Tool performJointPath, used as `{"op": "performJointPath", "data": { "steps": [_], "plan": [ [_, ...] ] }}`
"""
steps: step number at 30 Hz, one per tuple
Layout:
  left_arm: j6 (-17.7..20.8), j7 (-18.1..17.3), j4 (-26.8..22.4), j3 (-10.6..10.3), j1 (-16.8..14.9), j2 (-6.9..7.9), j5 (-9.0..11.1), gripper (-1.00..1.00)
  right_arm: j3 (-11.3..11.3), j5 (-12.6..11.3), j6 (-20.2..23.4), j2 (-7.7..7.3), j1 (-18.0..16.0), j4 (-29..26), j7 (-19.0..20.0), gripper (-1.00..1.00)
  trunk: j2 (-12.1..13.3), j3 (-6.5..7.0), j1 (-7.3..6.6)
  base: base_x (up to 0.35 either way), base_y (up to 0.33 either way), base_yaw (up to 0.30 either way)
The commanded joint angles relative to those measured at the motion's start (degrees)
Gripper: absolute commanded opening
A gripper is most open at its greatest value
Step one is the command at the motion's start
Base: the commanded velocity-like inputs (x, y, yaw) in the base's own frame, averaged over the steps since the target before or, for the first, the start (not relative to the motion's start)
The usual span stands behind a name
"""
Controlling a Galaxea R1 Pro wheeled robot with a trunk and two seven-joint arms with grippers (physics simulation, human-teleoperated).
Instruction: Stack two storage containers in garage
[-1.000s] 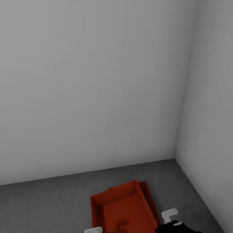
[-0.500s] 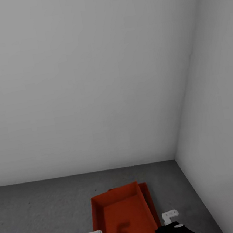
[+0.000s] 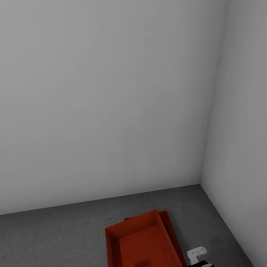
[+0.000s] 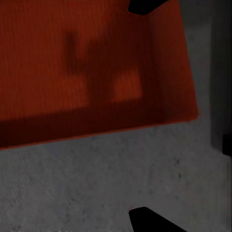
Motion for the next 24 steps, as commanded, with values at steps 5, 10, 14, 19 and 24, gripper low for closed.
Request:
{"op": "performJointPath", "data": {
  "steps": [5, 10, 14, 19, 24],
  "plan": [
    [-0.28, 0.17, 0.06, -0.49, 0.8, 0.0, 0.58, 1.0, 0.4, 0.17, 0.35, -0.02, 0.33, -0.13, -0.17, 1.0, 1.99, 0.85, -1.11, 0.0, 0.0, 0.0],
    [-0.31, 0.17, 0.06, -0.49, 1.36, 0.05, 0.56, 1.0, 0.43, 0.18, 0.29, 0.0, 0.49, -0.13, -0.17, 1.0, 3.99, 1.74, -2.2, 0.0, 0.0, 0.0],
    [-0.32, 0.17, 0.06, -0.49, 1.87, 0.06, 0.58, 1.0, 0.43, 0.18, 0.32, 0.01, 0.53, -0.05, -0.16, 1.0, 5.6, 2.46, -3.08, 0.0, 0.0, 0.0],
    [-0.39, 0.17, 0.06, -0.49, 2.45, 0.07, 0.6, 1.0, 0.44, 0.18, 0.34, 0.01, 0.55, 0.01, -0.15, 1.0, 7.6, 3.36, -4.18, 0.0, 0.0, 0.0],
    [-0.42, 0.2, 0.06, -0.49, 2.86, 0.07, 0.58, 1.0, 0.44, 0.22, 0.33, 0.01, 0.55, 0.1, -0.16, 1.0, 9.61, 4.26, -5.28, 0.0, 0.0, 0.0]
  ]
}}
